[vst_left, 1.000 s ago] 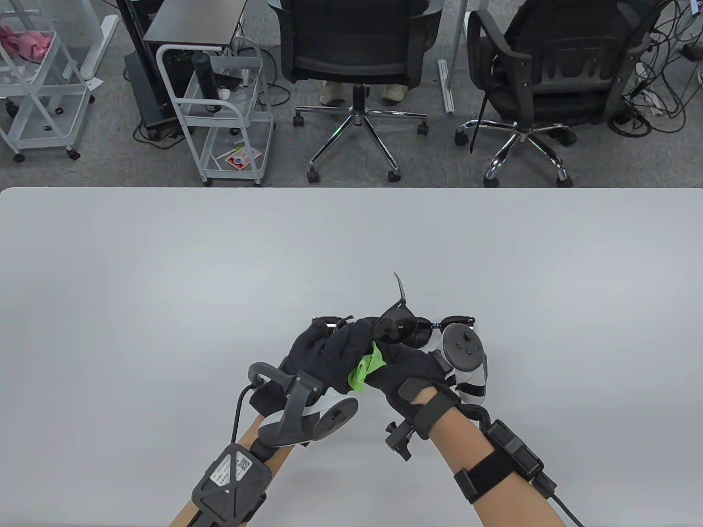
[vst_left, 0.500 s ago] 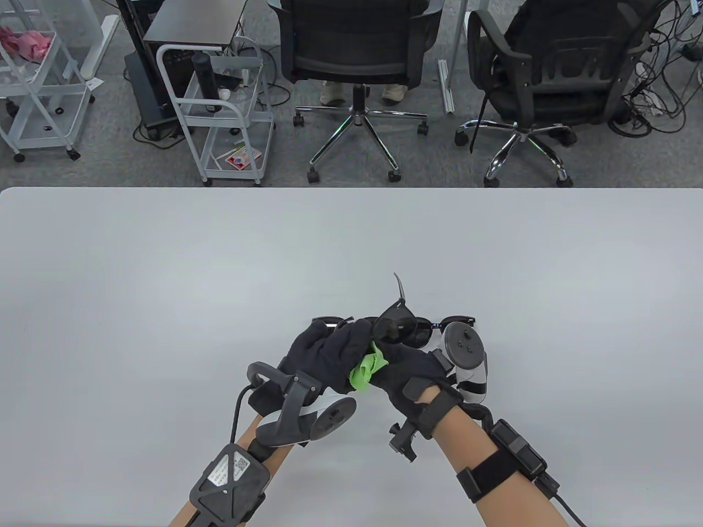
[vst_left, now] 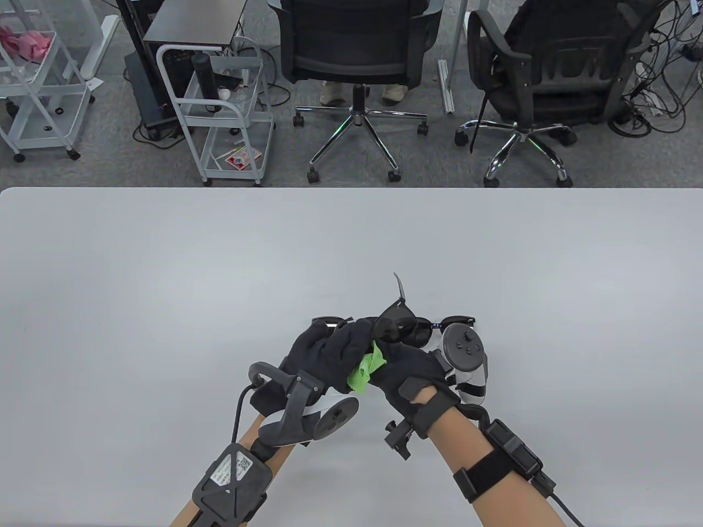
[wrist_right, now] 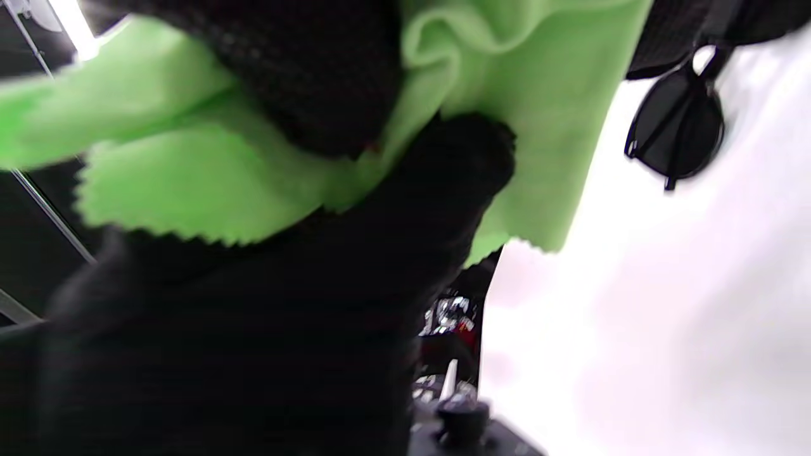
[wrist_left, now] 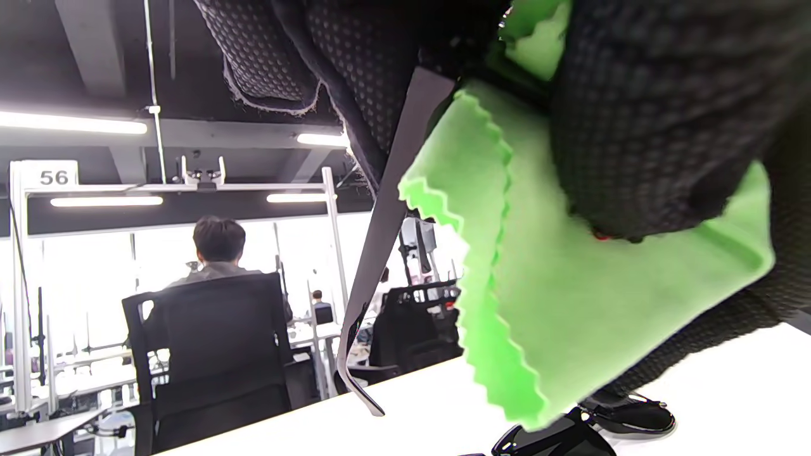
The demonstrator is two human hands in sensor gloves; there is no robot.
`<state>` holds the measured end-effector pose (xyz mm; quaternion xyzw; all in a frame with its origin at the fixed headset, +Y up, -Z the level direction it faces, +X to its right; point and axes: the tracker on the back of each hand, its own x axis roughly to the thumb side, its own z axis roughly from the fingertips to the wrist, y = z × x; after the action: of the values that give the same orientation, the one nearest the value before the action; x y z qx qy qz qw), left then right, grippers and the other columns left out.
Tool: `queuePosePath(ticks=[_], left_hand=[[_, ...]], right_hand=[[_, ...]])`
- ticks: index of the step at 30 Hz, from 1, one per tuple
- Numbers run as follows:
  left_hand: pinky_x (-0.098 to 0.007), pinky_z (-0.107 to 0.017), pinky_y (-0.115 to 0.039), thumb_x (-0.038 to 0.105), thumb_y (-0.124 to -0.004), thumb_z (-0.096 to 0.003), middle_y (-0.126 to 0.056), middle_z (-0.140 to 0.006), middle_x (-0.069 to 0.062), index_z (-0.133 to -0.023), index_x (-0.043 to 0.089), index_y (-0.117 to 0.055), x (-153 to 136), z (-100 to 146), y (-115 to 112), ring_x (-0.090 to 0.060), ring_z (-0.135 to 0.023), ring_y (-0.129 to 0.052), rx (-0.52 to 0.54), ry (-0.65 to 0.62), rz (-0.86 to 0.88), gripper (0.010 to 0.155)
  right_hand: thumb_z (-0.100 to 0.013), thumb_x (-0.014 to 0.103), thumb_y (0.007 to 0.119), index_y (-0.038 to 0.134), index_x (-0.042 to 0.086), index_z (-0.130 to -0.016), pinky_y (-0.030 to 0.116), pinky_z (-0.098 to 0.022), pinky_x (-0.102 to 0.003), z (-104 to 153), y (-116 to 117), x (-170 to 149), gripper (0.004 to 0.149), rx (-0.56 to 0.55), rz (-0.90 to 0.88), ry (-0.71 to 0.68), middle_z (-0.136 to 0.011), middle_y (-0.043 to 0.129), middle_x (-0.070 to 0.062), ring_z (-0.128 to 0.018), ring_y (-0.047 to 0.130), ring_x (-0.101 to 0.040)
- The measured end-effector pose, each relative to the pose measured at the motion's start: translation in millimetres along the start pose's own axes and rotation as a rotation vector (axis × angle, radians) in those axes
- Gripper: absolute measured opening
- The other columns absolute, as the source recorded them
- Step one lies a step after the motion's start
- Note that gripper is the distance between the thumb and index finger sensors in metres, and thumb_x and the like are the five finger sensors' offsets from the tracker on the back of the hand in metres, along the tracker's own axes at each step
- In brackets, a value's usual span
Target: Dust sunglasses
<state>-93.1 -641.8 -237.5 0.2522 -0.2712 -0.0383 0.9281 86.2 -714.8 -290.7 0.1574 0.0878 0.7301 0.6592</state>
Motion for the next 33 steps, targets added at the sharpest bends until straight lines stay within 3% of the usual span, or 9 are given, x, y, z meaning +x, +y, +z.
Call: queuePosePath(ticks=[5,8,11,16,18,20,26,29,33], left_hand=[[-0.034,-0.073,-0.077,0.063,-0.099,-0.0196,-0.082,-0.097,0.014,-0.104,0.032,-0.056,0.5,-1.8,2.4,0.008,-0.058,-0.11,0.004,0.007,0.031,0.099],[-0.035,-0.073,-0.077,0.063,-0.099,-0.0195,-0.082,-0.097,0.014,-0.104,0.033,-0.056,-4.9,0.0,2.0,0.008,-0.059,-0.11,0.0,0.017,0.039,0.099],[-0.035,-0.073,-0.077,0.062,-0.099,-0.0195,-0.082,-0.097,0.013,-0.104,0.033,-0.056,-5.8,2.1,0.0,0.007,-0.059,-0.11,-0.011,0.015,0.029,0.099],[-0.035,-0.073,-0.077,0.063,-0.099,-0.0197,-0.082,-0.097,0.014,-0.104,0.032,-0.056,-2.8,0.6,0.5,0.008,-0.058,-0.11,-0.005,0.014,0.032,0.099],[-0.034,-0.073,-0.077,0.063,-0.098,-0.0194,-0.082,-0.097,0.013,-0.104,0.031,-0.057,-2.7,-0.6,1.2,0.008,-0.057,-0.11,-0.004,0.021,0.056,0.1],[-0.034,-0.073,-0.078,0.064,-0.098,-0.019,-0.082,-0.097,0.014,-0.104,0.032,-0.057,-3.8,-1.1,1.1,0.008,-0.057,-0.11,-0.007,0.024,0.063,0.1],[-0.035,-0.073,-0.077,0.063,-0.1,-0.0192,-0.083,-0.096,0.016,-0.104,0.034,-0.057,-5.9,2.0,1.1,0.008,-0.059,-0.11,0.0,0.011,0.03,0.099],[-0.035,-0.073,-0.077,0.063,-0.099,-0.0196,-0.082,-0.096,0.014,-0.104,0.032,-0.057,-0.1,1.0,0.2,0.007,-0.059,-0.11,0.005,-0.005,-0.013,0.099],[-0.035,-0.073,-0.077,0.064,-0.098,-0.0196,-0.082,-0.096,0.013,-0.104,0.03,-0.057,2.9,0.3,0.6,0.007,-0.057,-0.11,0.004,-0.003,0.008,0.1]], right_hand=[[-0.041,0.044,0.092,0.091,0.017,-0.071,0.072,-0.058,-0.061,1.9,-2.5,2.2,0.04,-0.039,0.007,-0.033,-0.064,0.102,0.001,-0.062,0.104,-0.027],[-0.046,0.041,0.083,0.089,0.014,-0.08,0.068,-0.059,-0.064,0.2,-2.1,-2.7,0.043,0.065,-0.089,-0.027,-0.074,0.099,-0.004,-0.07,0.099,-0.032],[-0.046,0.033,0.083,0.085,0.012,-0.086,0.066,-0.059,-0.066,-0.1,0.5,-5.9,0.045,0.123,-0.135,0.008,-0.081,0.095,-0.007,-0.077,0.094,-0.037],[-0.041,0.034,0.093,0.088,0.016,-0.077,0.071,-0.058,-0.062,0.3,-1.0,1.8,0.041,0.017,0.013,-0.013,-0.07,0.1,-0.001,-0.067,0.101,-0.029],[-0.042,0.044,0.091,0.091,0.017,-0.072,0.072,-0.058,-0.061,1.1,-2.1,2.0,0.041,-0.029,0.014,-0.026,-0.065,0.103,0.001,-0.062,0.104,-0.026],[-0.044,0.045,0.088,0.091,0.016,-0.073,0.071,-0.058,-0.062,1.4,-2.2,0.8,0.041,-0.014,-0.014,-0.028,-0.065,0.102,-0.001,-0.063,0.103,-0.028],[-0.043,0.029,0.087,0.087,0.013,-0.083,0.067,-0.059,-0.065,-0.3,-0.6,-3.4,0.044,0.111,-0.113,0.009,-0.079,0.097,-0.006,-0.075,0.096,-0.035],[-0.039,0.028,0.093,0.087,0.016,-0.078,0.07,-0.058,-0.063,0.8,1.4,0.9,0.041,0.025,-0.002,0.003,-0.073,0.099,-0.002,-0.07,0.099,-0.031],[-0.038,0.042,0.097,0.091,0.018,-0.069,0.073,-0.058,-0.06,3.4,1.6,1.6,0.04,-0.058,0.027,-0.005,-0.062,0.103,0.001,-0.06,0.104,-0.026]])
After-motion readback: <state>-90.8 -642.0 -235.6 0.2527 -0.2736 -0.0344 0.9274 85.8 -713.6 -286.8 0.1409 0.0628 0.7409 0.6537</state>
